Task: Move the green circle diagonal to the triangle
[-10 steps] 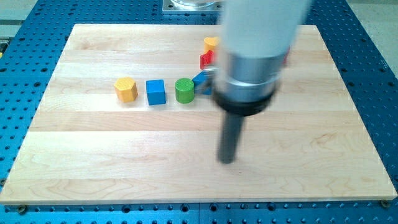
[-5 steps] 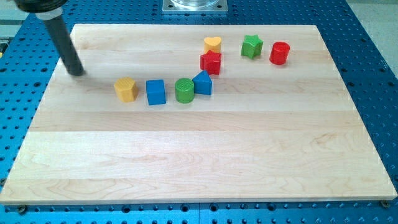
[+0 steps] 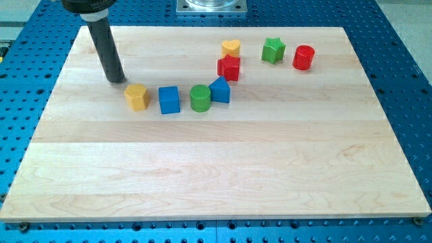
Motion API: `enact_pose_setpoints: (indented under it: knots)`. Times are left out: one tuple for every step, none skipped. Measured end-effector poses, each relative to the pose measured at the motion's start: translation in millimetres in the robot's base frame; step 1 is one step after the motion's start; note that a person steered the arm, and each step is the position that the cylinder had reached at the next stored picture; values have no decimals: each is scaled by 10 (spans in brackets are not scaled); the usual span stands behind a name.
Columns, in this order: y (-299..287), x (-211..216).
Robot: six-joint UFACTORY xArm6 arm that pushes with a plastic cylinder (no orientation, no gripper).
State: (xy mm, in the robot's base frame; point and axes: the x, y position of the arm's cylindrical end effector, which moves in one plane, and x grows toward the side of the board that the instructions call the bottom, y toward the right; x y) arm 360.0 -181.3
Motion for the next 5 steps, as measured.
enact_pose_setpoints:
  knots:
    - [275,59]
    - [817,-66]
    - [1388,159]
    - [1653,344]
    - [1621,393]
